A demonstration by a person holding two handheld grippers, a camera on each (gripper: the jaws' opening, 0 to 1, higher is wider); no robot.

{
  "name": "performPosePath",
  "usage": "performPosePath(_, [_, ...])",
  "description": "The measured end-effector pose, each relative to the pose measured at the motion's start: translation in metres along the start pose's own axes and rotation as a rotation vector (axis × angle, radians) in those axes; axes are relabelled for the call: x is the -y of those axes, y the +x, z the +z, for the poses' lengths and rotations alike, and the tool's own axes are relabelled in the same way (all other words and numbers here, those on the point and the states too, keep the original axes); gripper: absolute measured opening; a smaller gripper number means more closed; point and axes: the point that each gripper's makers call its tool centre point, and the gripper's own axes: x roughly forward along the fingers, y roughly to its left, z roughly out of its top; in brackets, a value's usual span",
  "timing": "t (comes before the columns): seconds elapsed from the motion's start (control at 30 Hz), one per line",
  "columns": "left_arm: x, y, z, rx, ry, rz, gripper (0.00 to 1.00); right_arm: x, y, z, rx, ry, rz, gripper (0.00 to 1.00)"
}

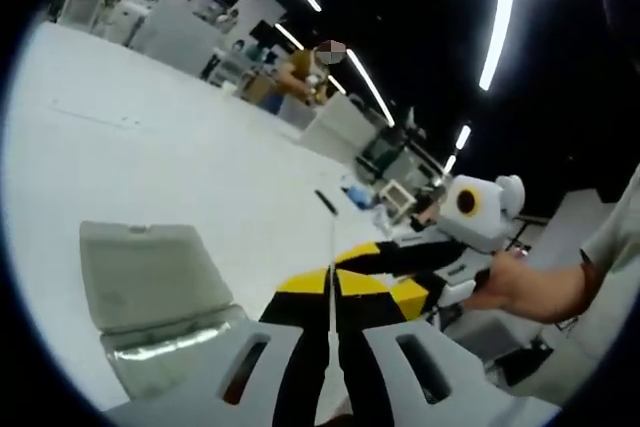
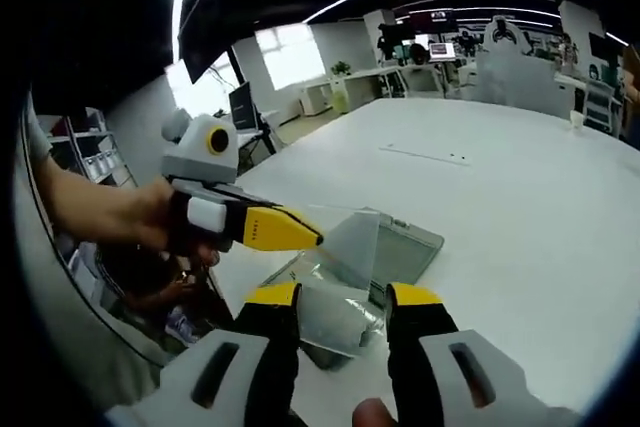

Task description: Insert the divider into the dual guide fixture by aligning both edges with the guide slots and pushing it downward to the bottom, including one-sided entry, uneven engagement, binding, and posture correction.

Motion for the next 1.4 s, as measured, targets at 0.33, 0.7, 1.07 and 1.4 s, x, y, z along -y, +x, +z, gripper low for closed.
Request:
performPosePath(0.33, [0.000,-0.004,0.007,-0.022,0.016,-0.044,0.00,-0.003,-0.002,0.001,-0.001,0.043,0.149,0.28])
performPosePath(0.7, [0.009,-0.002,0.016,-0.044,0.023,-0.123,0.00,-0.010,-0.007,0.011,0.000,0.084,0.316,0.27])
performPosePath(1.07, [0.019,-0.006,0.025,-0.051,0.036,-0.202,0.00,-0.018,-0.012,0.020,0.010,0.129,0.467,0.25])
performPosePath(1.4, [0.027,-0.008,0.028,-0.064,0.042,-0.258,0.00,-0.025,-0.015,0.035,0.062,0.182,0.592,0.20])
